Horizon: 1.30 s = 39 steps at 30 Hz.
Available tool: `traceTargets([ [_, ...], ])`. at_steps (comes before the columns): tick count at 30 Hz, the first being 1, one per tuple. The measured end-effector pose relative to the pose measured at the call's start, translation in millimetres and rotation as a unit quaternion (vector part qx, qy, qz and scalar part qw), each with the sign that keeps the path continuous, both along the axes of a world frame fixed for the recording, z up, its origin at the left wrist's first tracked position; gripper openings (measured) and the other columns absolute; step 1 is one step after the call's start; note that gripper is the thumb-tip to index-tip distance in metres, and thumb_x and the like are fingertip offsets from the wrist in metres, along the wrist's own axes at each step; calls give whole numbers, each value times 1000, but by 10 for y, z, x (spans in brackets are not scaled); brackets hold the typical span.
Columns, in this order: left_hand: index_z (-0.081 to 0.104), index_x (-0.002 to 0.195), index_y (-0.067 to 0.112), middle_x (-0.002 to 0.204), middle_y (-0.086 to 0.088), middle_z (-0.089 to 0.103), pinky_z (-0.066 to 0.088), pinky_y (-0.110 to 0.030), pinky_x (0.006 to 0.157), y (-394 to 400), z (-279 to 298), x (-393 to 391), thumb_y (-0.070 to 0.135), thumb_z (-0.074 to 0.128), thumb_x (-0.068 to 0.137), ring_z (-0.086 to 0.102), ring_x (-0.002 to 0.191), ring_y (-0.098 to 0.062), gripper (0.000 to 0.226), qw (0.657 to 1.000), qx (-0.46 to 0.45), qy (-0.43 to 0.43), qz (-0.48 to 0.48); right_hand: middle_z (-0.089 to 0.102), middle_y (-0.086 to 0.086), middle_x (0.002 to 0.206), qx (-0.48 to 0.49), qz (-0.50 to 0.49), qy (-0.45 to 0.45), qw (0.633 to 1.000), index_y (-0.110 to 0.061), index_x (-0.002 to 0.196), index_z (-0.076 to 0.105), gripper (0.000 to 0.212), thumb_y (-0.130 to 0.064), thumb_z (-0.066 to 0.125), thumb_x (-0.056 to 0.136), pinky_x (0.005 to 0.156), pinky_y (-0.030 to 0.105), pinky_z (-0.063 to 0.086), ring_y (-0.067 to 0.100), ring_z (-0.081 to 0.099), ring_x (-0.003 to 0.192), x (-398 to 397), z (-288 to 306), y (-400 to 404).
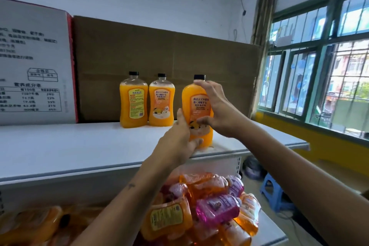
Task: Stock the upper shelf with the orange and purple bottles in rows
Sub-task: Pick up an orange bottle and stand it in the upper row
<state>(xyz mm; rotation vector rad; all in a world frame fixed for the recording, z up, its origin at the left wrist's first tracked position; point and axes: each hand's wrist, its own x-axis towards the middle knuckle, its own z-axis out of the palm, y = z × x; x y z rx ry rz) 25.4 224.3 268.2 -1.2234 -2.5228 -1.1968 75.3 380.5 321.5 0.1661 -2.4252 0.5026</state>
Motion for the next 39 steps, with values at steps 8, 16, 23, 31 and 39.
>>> traceTargets([
  [8,38,147,21,148,-4,49,44,-39,98,25,-122,-17,57,40,98,50,131,-24,61,974,-173,96,111,2,-8,157,12,-40,30,999,-47,147,14,104,8,72,81,72,15,46,17,41,112,-727,-117,247],
  [16,49,139,23,143,-2,54,43,-37,91,-8,-105,-29,56,42,97,52,125,-21,54,978,-161,82,105,-8,-4,160,35,-69,26,997,-50,149,4,105,2,70,86,76,25,53,22,47,110,-1119,-152,395],
  [23,59,125,20,127,-3,64,40,-32,75,0,-78,-26,51,46,97,58,110,-20,44,978,-150,92,111,-17,-3,161,23,-84,-10,996,-52,150,-1,109,5,67,87,69,21,51,21,54,99,-1187,-131,415],
  [31,62,128,15,130,0,63,44,-18,94,-320,-30,360,25,51,102,55,115,-2,30,982,174,69,12,-16,9,166,-61,-68,-33,995,-45,156,4,95,2,58,93,97,33,50,33,42,138,-687,-23,18],
  [39,68,116,21,112,11,72,49,-12,84,-1536,-915,978,21,52,98,67,103,-6,24,916,395,-14,72,51,-9,148,-219,333,-3,917,-36,144,45,54,-38,63,93,101,29,51,14,51,135,641,-1013,-962],
])
